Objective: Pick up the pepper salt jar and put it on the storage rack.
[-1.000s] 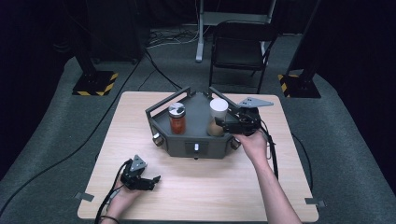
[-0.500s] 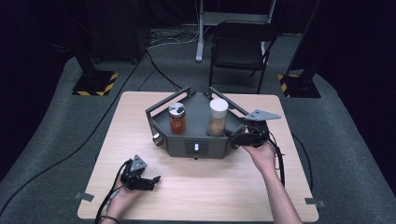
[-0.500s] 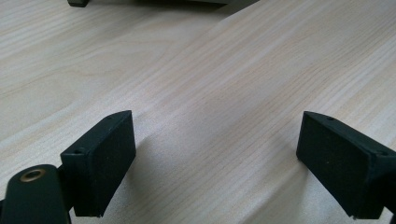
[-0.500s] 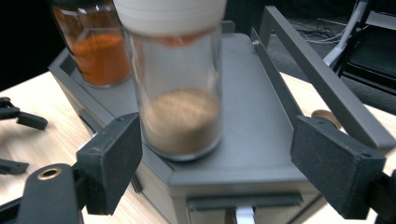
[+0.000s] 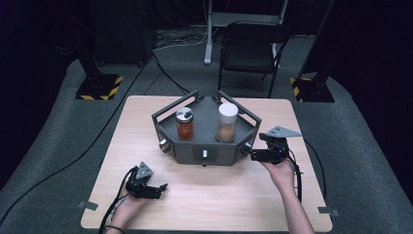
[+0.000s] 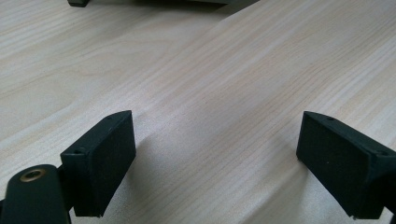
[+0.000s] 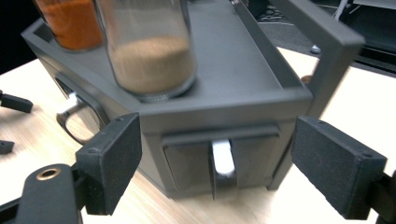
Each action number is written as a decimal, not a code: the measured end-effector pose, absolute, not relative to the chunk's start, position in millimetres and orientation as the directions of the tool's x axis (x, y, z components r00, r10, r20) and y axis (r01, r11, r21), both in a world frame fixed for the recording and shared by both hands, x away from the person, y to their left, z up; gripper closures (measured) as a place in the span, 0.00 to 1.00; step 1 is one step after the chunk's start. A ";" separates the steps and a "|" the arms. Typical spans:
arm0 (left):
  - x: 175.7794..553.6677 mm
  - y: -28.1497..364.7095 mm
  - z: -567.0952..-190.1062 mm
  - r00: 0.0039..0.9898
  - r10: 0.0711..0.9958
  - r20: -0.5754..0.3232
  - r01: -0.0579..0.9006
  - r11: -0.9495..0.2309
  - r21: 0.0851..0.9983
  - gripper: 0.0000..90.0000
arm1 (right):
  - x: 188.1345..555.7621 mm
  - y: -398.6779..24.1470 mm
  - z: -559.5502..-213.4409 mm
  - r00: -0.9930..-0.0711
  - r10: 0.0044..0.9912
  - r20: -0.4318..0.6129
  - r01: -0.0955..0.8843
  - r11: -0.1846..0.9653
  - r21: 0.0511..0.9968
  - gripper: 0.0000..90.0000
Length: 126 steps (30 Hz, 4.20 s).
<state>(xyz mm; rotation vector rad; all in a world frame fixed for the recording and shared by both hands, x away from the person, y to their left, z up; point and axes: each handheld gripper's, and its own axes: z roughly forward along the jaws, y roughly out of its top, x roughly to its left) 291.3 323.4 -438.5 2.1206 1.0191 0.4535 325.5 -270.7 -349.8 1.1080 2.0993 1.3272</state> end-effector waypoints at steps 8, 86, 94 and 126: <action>291.2 323.3 -438.5 0.624 0.782 0.002 0.525 -0.421 0.740 0.13 | 317.6 -281.2 -370.4 -0.575 0.814 0.085 0.433 0.215 0.875 0.17; 290.8 323.0 -438.6 0.622 0.783 0.002 0.526 -0.419 0.740 0.13 | 264.0 -288.6 -434.7 -0.524 0.852 -0.004 0.565 0.351 0.746 0.14; 290.7 323.0 -438.6 0.621 0.784 0.002 0.526 -0.419 0.740 0.13 | 268.5 -288.3 -434.5 -0.526 0.850 -0.007 0.567 0.356 0.743 0.10; 290.9 322.5 -438.6 0.621 0.784 0.002 0.527 -0.419 0.740 0.12 | 270.7 -285.2 -433.6 -0.508 0.861 -0.006 0.581 0.348 0.735 0.06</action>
